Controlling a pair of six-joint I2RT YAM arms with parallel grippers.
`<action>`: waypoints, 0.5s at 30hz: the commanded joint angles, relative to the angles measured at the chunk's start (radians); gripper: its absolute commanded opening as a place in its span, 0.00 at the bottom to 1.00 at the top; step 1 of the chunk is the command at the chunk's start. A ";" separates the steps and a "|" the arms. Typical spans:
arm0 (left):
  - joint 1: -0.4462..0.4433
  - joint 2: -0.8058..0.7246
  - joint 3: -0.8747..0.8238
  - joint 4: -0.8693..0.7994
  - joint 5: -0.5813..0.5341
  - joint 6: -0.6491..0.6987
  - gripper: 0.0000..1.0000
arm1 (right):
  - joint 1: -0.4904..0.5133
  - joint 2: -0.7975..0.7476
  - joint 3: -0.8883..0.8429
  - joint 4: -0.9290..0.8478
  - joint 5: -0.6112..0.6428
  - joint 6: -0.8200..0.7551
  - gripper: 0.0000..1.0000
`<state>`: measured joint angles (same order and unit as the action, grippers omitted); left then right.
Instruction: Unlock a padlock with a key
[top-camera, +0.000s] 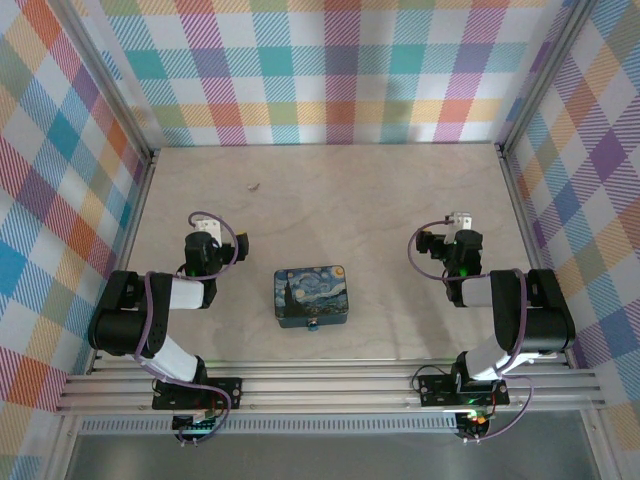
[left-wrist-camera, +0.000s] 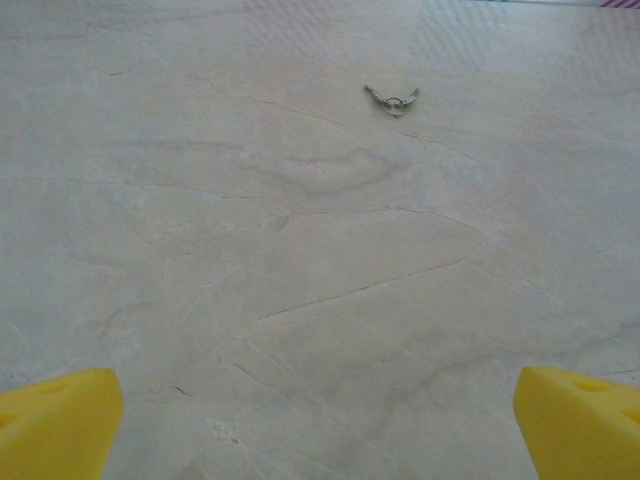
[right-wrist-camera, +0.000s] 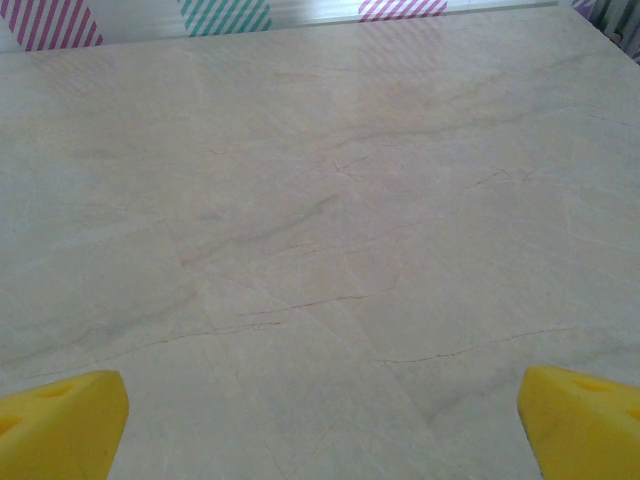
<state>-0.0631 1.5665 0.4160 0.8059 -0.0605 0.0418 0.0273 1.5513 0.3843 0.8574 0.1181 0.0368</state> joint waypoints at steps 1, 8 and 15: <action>0.005 0.000 0.011 -0.005 0.013 -0.008 1.00 | 0.004 -0.015 0.010 0.009 -0.015 -0.012 1.00; 0.005 -0.002 0.008 -0.002 0.013 -0.008 1.00 | 0.004 -0.013 0.011 0.008 -0.017 -0.011 1.00; 0.005 -0.097 0.050 -0.155 -0.027 -0.029 1.00 | 0.004 -0.056 -0.006 0.003 -0.065 -0.031 1.00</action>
<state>-0.0631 1.5520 0.4221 0.7483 -0.0643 0.0383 0.0273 1.5452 0.3843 0.8516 0.0929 0.0288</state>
